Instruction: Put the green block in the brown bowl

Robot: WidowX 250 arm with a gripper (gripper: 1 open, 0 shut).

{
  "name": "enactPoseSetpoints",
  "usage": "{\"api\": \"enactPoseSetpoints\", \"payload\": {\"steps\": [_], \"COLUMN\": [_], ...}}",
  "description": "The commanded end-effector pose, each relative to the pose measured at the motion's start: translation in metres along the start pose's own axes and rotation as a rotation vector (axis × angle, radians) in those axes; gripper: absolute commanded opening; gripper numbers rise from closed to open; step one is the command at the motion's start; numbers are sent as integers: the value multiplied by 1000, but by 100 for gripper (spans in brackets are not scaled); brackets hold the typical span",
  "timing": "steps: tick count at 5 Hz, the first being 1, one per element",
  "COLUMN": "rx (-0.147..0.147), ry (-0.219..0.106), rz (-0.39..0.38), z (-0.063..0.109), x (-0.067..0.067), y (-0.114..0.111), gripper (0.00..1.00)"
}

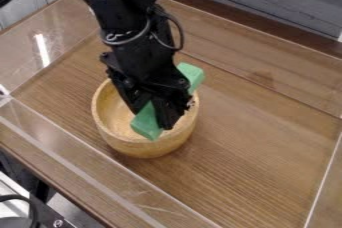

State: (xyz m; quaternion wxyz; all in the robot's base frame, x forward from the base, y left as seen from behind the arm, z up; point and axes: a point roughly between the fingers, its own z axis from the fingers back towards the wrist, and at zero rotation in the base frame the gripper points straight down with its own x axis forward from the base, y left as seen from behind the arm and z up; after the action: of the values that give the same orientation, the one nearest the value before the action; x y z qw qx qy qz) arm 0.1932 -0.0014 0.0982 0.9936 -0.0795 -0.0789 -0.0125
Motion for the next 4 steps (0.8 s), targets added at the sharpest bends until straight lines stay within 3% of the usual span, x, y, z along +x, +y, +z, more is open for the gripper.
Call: {"api": "enactPoseSetpoints", "payload": {"steps": [1,4], "rx": [0,-6], "ry": [-29,-31], "rz": [8,22], "z": [5,5], "x": [6,8], "y": [2,3], "gripper": [0,0]}}
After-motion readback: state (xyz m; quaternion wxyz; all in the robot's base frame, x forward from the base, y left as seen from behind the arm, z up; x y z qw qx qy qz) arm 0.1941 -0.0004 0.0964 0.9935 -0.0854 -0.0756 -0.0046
